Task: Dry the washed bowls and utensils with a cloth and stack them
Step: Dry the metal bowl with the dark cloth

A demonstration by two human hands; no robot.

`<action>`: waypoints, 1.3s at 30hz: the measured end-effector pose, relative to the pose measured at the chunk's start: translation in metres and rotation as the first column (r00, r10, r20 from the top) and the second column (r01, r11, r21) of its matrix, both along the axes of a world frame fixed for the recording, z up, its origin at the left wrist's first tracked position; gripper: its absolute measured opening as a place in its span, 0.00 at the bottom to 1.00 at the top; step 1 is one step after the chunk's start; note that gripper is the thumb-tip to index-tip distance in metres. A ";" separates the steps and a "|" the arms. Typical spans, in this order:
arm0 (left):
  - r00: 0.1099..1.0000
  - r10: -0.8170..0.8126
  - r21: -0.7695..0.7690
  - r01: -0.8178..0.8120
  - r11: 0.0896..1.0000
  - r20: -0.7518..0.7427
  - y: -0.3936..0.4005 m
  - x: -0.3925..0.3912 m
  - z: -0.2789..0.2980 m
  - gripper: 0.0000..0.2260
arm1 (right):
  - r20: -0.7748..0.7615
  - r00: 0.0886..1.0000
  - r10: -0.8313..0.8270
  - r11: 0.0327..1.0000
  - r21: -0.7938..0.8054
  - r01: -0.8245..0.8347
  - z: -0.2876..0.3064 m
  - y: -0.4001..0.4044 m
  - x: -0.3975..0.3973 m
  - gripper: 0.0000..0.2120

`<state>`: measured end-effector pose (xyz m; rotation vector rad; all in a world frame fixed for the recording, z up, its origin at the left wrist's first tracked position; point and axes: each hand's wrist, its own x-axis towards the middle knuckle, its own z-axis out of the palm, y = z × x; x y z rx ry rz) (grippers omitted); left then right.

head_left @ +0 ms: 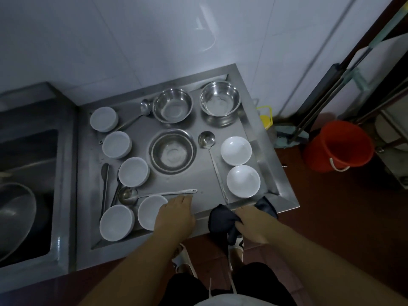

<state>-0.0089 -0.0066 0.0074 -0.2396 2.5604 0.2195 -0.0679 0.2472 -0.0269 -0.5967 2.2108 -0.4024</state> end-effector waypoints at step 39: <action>0.958 0.269 0.297 -0.285 0.911 0.096 -0.033 -0.353 -0.030 0.22 | 0.339 0.116 -0.934 -0.031 -0.399 0.916 0.032 -0.007 -0.262 0.04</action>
